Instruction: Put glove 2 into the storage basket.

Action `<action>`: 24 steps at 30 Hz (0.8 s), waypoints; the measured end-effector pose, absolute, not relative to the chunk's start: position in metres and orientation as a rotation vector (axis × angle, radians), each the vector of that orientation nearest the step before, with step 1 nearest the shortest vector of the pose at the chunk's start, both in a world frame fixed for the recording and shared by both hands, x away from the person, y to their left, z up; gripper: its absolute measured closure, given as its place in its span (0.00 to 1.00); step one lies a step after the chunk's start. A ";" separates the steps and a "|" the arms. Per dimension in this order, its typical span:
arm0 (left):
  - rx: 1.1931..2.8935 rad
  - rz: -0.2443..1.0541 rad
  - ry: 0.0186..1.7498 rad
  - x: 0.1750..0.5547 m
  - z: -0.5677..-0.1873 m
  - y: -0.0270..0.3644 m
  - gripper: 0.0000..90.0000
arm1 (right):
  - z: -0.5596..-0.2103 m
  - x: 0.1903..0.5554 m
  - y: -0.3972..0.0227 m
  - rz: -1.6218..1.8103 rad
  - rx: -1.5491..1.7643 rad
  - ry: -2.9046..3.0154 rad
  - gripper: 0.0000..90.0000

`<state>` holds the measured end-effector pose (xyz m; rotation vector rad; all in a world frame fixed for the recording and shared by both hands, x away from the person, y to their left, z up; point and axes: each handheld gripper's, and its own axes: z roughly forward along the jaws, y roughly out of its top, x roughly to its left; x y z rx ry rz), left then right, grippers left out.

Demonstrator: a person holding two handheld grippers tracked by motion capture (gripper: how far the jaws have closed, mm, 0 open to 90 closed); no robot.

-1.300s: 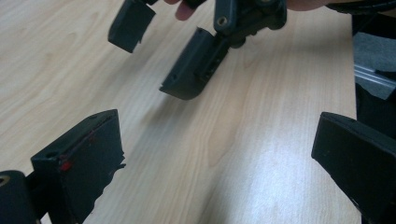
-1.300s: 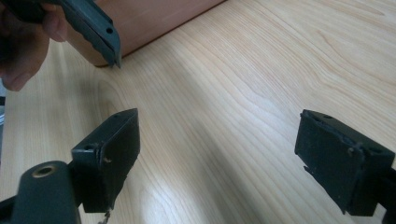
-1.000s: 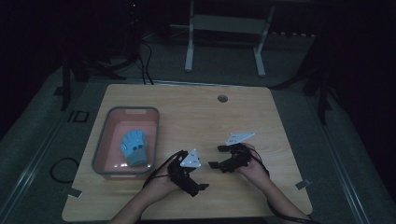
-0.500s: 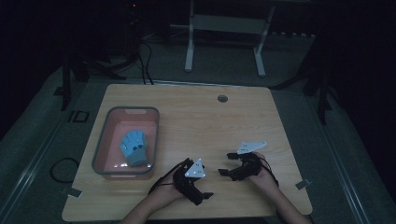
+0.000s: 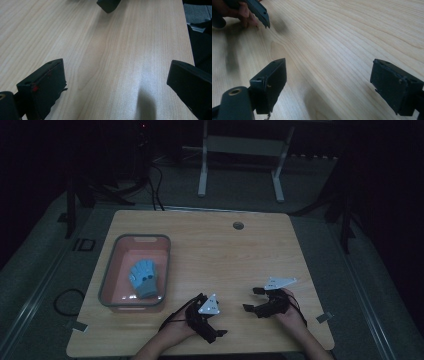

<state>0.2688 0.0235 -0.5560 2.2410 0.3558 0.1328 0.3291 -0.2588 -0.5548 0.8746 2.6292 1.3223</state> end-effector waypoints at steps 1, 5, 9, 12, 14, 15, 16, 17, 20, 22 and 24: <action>2.243 0.132 0.353 0.268 -0.556 0.024 0.03 | -0.555 0.328 -0.260 1.327 0.876 2.627 0.15; 2.246 0.139 0.370 0.266 -0.556 0.026 0.02 | -0.555 0.323 -0.267 1.334 0.881 2.609 0.15; 2.245 0.146 0.380 0.264 -0.557 0.030 0.03 | -0.555 0.320 -0.275 1.358 0.905 2.574 0.15; 2.236 0.156 0.398 0.263 -0.557 0.034 0.03 | -0.555 0.319 -0.282 1.365 0.925 2.548 0.15; 2.228 0.156 0.408 0.264 -0.558 0.037 0.03 | -0.554 0.320 -0.286 1.365 0.935 2.525 0.16; 2.229 0.156 0.415 0.264 -0.559 0.039 0.03 | -0.554 0.320 -0.287 1.366 0.934 2.516 0.16; 2.229 0.156 0.415 0.264 -0.559 0.039 0.03 | -0.554 0.321 -0.288 1.368 0.938 2.511 0.16; 2.225 0.159 0.424 0.265 -0.559 0.040 0.03 | -0.554 0.322 -0.289 1.365 0.938 2.509 0.16; 2.220 0.162 0.431 0.264 -0.559 0.042 0.03 | -0.555 0.323 -0.290 1.369 0.945 2.510 0.16; 2.220 0.171 0.429 0.264 -0.559 0.043 0.03 | -0.555 0.324 -0.291 1.374 0.943 2.509 0.16; 2.220 0.171 0.429 0.264 -0.559 0.043 0.03 | -0.555 0.324 -0.292 1.376 0.943 2.507 0.16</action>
